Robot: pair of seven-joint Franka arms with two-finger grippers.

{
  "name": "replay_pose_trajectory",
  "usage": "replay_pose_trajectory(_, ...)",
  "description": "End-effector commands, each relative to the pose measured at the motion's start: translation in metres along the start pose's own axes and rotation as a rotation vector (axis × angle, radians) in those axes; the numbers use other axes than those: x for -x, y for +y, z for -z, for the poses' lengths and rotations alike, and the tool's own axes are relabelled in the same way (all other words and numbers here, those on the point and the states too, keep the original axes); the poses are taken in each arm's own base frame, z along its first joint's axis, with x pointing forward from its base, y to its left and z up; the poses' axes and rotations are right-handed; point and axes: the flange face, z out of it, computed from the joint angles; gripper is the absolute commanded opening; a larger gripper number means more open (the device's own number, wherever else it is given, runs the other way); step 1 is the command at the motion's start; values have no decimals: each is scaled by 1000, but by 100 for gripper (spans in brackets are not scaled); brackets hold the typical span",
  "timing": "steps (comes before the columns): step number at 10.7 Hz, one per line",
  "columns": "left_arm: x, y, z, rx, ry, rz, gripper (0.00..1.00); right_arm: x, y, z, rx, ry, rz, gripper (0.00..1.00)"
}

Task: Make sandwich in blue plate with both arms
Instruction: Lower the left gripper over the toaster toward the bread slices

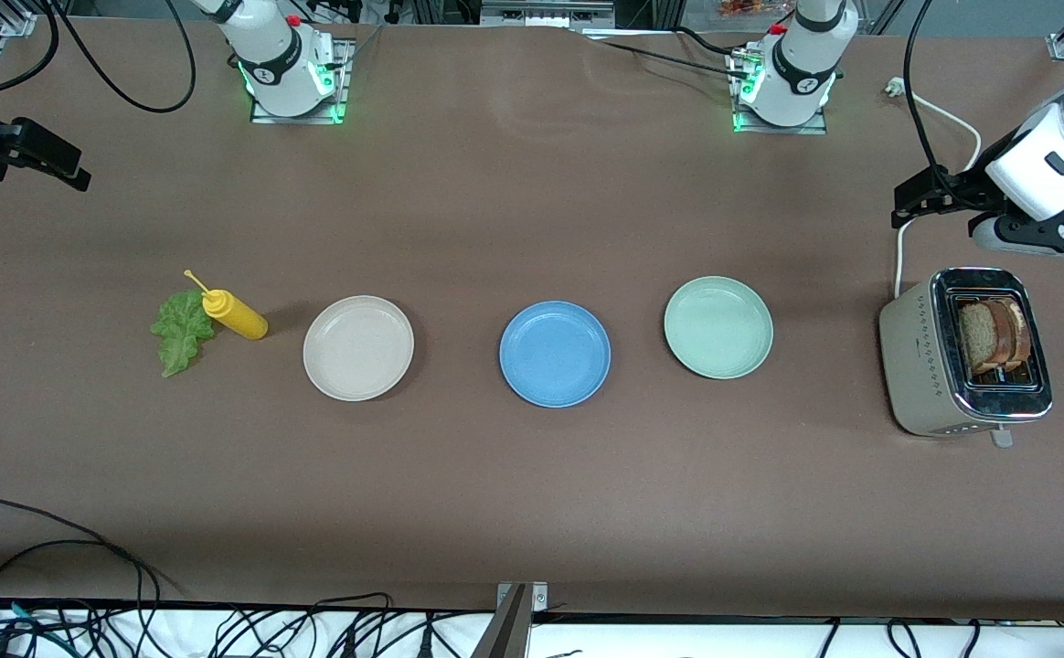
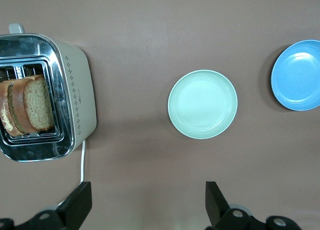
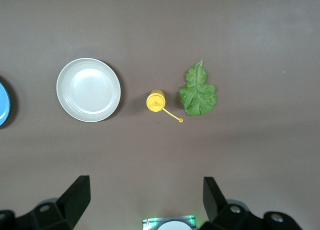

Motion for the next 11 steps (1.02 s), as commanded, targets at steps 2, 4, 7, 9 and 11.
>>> replay_pose_trajectory(2, -14, -17, -9, -8, 34, 9, 100, 1, -2, 1, -3, 8, 17, 100)
replay_pose_trajectory(4, -29, -21, -28, 3, 23, 18, 100, 1, -3, 0, -3, 7, 18, 100)
replay_pose_trajectory(7, -54, -50, -62, -6, 22, 60, 100, 2, -3, 0, -2, 2, 20, 100)
replay_pose_trajectory(9, -68, -69, -85, -13, 21, 77, 100, 2, -3, 0, -2, 1, 18, 100)
replay_pose_trajectory(11, -76, -87, -104, -17, 17, 96, 100, 4, -14, 0, 1, 0, 38, 100)
